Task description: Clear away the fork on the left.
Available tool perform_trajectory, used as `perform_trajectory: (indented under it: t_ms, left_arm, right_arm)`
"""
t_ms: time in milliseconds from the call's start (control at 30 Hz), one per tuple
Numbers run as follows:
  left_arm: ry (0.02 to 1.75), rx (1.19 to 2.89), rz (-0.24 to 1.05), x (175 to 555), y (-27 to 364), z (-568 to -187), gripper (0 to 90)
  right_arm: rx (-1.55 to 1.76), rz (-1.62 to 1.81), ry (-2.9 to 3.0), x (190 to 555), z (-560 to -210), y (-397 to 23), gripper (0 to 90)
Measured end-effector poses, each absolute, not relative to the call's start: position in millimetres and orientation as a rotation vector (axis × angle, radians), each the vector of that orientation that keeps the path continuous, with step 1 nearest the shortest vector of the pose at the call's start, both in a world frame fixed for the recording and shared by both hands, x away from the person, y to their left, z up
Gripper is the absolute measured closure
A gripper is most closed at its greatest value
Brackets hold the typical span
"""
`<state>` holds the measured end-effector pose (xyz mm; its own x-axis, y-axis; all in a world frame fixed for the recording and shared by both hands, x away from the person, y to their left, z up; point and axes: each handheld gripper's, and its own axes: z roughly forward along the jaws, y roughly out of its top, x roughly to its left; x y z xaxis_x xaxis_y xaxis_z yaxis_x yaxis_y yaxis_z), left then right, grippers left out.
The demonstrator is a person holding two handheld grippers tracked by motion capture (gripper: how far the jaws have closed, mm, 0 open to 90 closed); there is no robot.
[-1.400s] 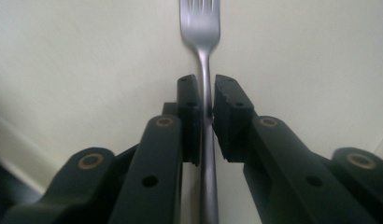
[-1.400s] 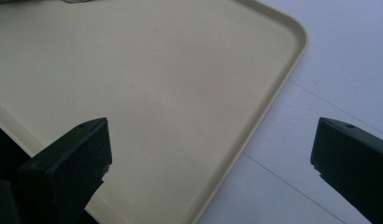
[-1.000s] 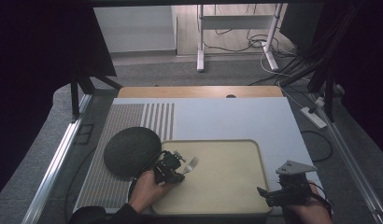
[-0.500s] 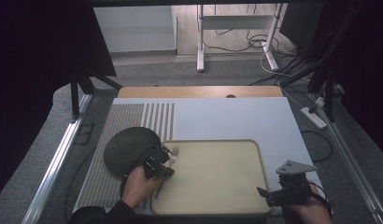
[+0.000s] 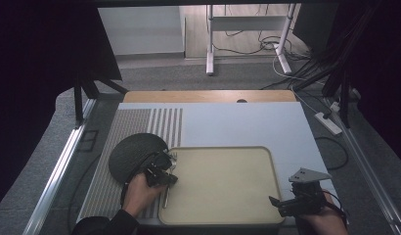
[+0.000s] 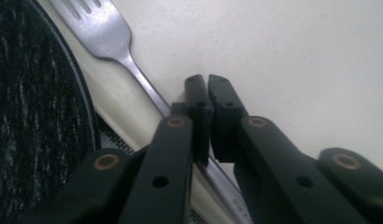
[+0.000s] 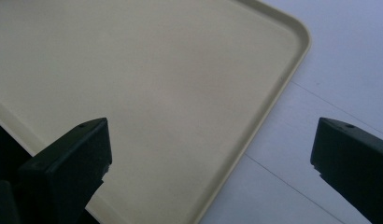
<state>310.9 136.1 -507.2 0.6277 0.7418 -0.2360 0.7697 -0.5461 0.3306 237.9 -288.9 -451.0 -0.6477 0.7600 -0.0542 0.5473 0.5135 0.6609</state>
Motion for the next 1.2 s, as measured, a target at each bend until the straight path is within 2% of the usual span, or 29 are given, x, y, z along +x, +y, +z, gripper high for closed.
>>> perform_trajectory:
  t_ms: [167,200,233,300,333,467,567,600,700,767,800,933,1200]
  left_arm:
    - [1.167,2.411,-0.064,309.8,138.2,-500.3,77.3]
    - [1.158,2.405,-0.062,309.8,138.9,-499.4,71.6]
    - [1.15,2.401,-0.056,309.9,139.6,-498.5,71.6]
    - [1.131,2.402,-0.041,310.2,140.8,-497.2,65.7]
    - [1.128,2.401,-0.019,310.4,142.3,-496.1,59.3]
    - [1.116,2.364,-0.021,311.7,147.2,-494.7,48.2]
    - [1.117,2.355,-0.025,312.3,149.0,-494.4,44.4]
    - [1.128,2.348,-0.031,313.0,150.1,-494.2,38.6]
    - [1.135,2.337,-0.035,313.7,153.1,-493.2,33.8]
    - [1.135,2.329,-0.042,313.6,153.9,-492.7,33.7]
    - [1.123,2.319,-0.031,313.4,155.9,-491.1,29.7]
    - [1.109,2.301,-0.008,312.7,159.4,-488.2,22.7]
    - [1.102,2.254,0.012,311.5,169.5,-484.1,14.9]
  right_arm:
    - [1.088,0.881,2.422,238.1,-451.0,-288.7,0.0]
    - [1.087,0.882,2.423,238.1,-451.0,-288.6,0.0]
    - [1.087,0.882,2.423,238.1,-451.0,-288.6,0.0]
    - [1.087,0.882,2.423,238.1,-451.0,-288.6,0.0]
    - [1.087,0.882,2.423,238.1,-451.0,-288.6,0.0]
    - [1.087,0.881,2.425,238.3,-451.2,-288.5,0.0]
    - [1.088,0.882,2.424,238.3,-451.2,-288.7,0.0]
    - [1.089,0.883,2.424,238.3,-451.1,-288.9,0.0]
    - [1.089,0.883,2.425,238.3,-451.2,-288.9,0.0]
    - [1.089,0.882,2.425,238.3,-451.2,-288.8,0.0]
    - [1.088,0.882,2.426,238.3,-451.3,-288.8,0.0]
    - [1.09,0.882,2.426,238.3,-451.2,-288.9,0.0]
    - [1.09,0.88,2.427,238.2,-451.1,-289.0,0.0]
